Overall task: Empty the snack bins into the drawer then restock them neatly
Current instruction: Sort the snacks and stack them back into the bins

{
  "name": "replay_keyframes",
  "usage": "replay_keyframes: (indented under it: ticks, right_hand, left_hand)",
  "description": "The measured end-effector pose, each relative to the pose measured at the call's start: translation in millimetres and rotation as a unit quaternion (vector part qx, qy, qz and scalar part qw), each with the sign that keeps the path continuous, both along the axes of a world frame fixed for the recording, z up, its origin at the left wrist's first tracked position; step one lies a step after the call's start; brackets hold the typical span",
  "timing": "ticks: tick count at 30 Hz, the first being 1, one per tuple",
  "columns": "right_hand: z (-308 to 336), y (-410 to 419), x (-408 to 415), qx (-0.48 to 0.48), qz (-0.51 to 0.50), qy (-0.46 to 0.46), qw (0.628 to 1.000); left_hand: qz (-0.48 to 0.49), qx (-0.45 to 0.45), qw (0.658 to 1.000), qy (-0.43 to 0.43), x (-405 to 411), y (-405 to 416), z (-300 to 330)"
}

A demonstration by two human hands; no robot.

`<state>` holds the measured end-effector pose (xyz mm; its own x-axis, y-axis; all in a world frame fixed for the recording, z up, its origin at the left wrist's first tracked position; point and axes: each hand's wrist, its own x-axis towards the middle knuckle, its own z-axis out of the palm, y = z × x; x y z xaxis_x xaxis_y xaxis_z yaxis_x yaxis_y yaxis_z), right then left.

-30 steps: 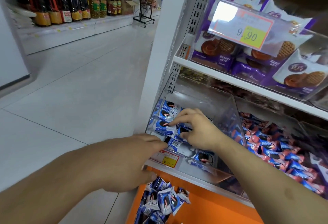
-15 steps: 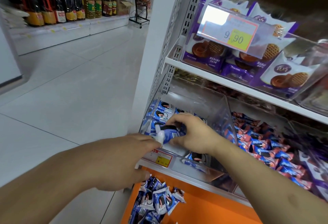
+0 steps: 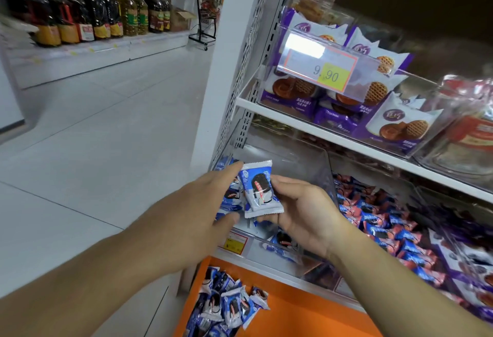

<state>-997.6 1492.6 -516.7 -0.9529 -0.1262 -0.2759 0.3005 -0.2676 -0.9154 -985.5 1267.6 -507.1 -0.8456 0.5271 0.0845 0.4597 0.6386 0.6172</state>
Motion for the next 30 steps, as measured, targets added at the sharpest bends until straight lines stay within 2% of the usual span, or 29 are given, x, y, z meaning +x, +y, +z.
replay_keyframes:
  ticks: [3,5,7,10,12,15,19,22,24,26,30]
  right_hand:
    - [4.8,-2.3,2.8,0.026,0.040,0.010,0.999]
    - [7.2,-0.2,0.8,0.118,0.027,0.023,0.992]
    - [4.1,7.5,-6.7,0.246,-0.018,0.036,0.968]
    - [-9.7,25.4,-24.6,0.463,-0.040,0.073,0.882]
    - [-22.2,31.7,-33.7,0.562,0.034,0.086,0.822]
    - [-42.5,25.5,-36.9,0.617,0.134,0.083,0.771]
    - [-50.7,29.7,-38.9,0.701,0.069,0.162,0.691]
    - [-47.2,34.6,-41.3,0.737,0.093,0.142,0.655]
    - [-48.9,31.7,-42.1,0.747,0.111,0.110,0.646]
    - [-52.4,29.3,-44.6,0.750,0.088,0.104,0.647]
    - [-58.3,27.6,-50.5,0.732,0.045,0.097,0.673]
  left_hand:
    - [-0.016,-0.024,0.999,0.029,-7.7,-0.3,-7.1]
    - [-0.009,-0.037,0.999,0.035,-7.8,-1.3,-9.4]
    - [-0.017,-0.071,0.996,0.042,-6.1,-1.4,-10.3]
    - [-0.038,-0.108,0.993,0.033,-6.5,-3.6,-15.9]
    - [-0.051,-0.126,0.990,0.026,-9.5,-3.9,-22.4]
    - [-0.061,-0.135,0.989,0.015,-12.1,-3.5,-26.8]
    - [-0.069,-0.143,0.987,0.018,-13.7,-1.2,-26.7]
    - [-0.070,-0.149,0.986,0.018,-13.8,-1.2,-26.3]
    - [-0.074,-0.150,0.986,0.019,-13.8,-0.3,-26.5]
    - [-0.080,-0.156,0.984,0.022,-13.7,-0.1,-26.7]
    - [-0.086,-0.153,0.984,0.025,-15.0,-0.6,-30.4]
